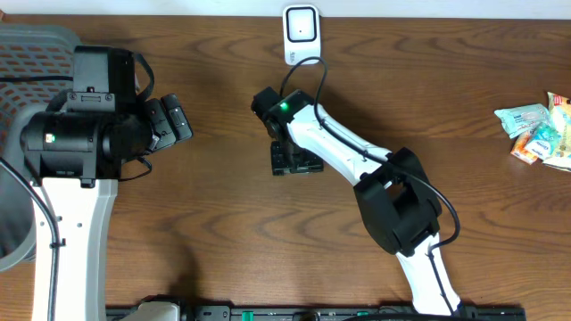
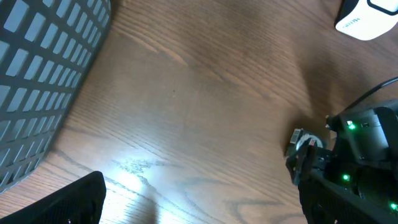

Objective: Scan the item barcode

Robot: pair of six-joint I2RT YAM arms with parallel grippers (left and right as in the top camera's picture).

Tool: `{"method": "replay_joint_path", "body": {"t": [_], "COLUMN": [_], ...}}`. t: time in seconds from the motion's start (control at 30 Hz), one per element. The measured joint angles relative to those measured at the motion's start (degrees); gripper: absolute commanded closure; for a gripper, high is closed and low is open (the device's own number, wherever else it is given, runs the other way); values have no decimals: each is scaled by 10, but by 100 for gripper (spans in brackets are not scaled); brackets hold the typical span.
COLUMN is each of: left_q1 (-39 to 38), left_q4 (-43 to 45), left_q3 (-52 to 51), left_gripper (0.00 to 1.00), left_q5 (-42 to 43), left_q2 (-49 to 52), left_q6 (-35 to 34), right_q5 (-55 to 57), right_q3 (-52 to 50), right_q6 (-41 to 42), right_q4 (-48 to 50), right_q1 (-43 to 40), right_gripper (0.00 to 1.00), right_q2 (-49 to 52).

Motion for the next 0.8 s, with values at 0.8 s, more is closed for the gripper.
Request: {"method": "replay_joint_path", "body": {"t": [0.8], "left_q1": [0], "left_q4": [0], "left_q3": [0], "left_gripper": [2], "left_q5": [0], "left_q2": [0], "left_q6": [0], "right_q5": [-38], "right_q3": [2], "right_q6": [-13], "right_q4": [-5], "right_q1": [-117], "right_gripper": [30], "right_q2": [-15]}}
